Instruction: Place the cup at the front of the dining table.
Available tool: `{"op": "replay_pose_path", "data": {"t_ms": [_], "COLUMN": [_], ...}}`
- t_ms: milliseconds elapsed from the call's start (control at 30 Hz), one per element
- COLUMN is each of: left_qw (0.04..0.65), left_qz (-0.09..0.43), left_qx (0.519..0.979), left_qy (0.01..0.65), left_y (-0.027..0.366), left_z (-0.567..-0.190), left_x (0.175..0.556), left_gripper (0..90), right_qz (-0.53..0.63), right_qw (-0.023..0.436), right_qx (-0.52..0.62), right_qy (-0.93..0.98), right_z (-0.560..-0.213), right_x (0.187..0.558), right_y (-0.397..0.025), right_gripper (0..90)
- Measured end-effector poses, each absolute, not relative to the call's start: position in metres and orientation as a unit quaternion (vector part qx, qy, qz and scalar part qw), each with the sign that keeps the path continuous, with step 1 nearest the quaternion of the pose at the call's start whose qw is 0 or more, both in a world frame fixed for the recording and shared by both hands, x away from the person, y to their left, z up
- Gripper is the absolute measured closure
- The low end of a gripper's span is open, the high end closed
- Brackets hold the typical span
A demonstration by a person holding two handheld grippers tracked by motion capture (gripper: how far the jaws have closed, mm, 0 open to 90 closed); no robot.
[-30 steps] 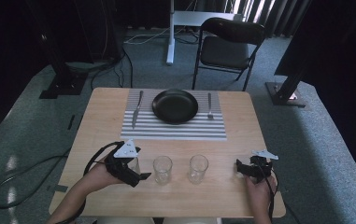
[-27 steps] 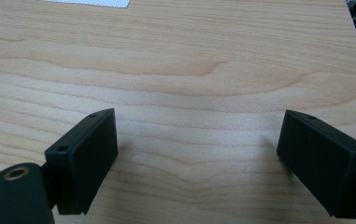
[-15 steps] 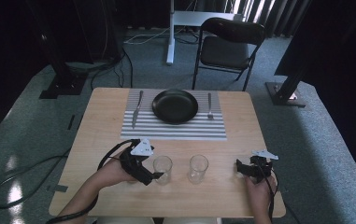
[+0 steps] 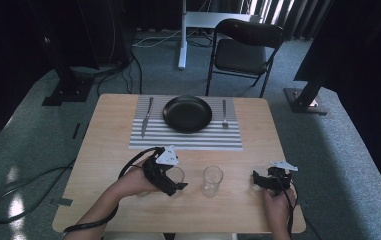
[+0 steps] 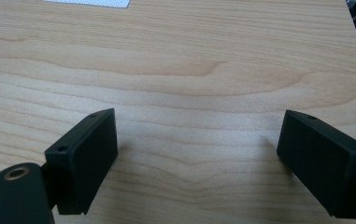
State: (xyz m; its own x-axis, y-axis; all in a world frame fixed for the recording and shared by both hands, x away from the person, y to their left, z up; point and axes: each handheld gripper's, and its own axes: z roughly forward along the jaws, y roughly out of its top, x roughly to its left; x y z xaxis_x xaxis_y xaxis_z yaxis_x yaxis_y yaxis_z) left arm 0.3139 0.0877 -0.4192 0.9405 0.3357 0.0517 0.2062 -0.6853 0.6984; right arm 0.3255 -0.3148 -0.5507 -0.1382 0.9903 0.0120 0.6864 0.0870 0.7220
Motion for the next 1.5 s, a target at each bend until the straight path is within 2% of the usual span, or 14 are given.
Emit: {"op": "replay_pose_path", "data": {"t_ms": [1000,1500], "left_qw": [0.331,0.293], "left_qz": [0.059,0.055], "left_qx": [0.935,0.949], "left_qy": [0.110,0.100], "left_y": [0.019,-0.007], "left_z": [-0.426,-0.425], "left_x": [0.327,0.331], "left_gripper": [5.9,5.9], "right_qz": [0.300,0.300], "right_qw": [0.253,0.253], "right_qx": [0.606,0.605], "right_qy": [0.692,0.692], "right_z": [-0.551,-0.551], "right_x": [0.325,0.325], "right_y": [-0.315,-0.315], "right_gripper": [11.8,11.8]}}
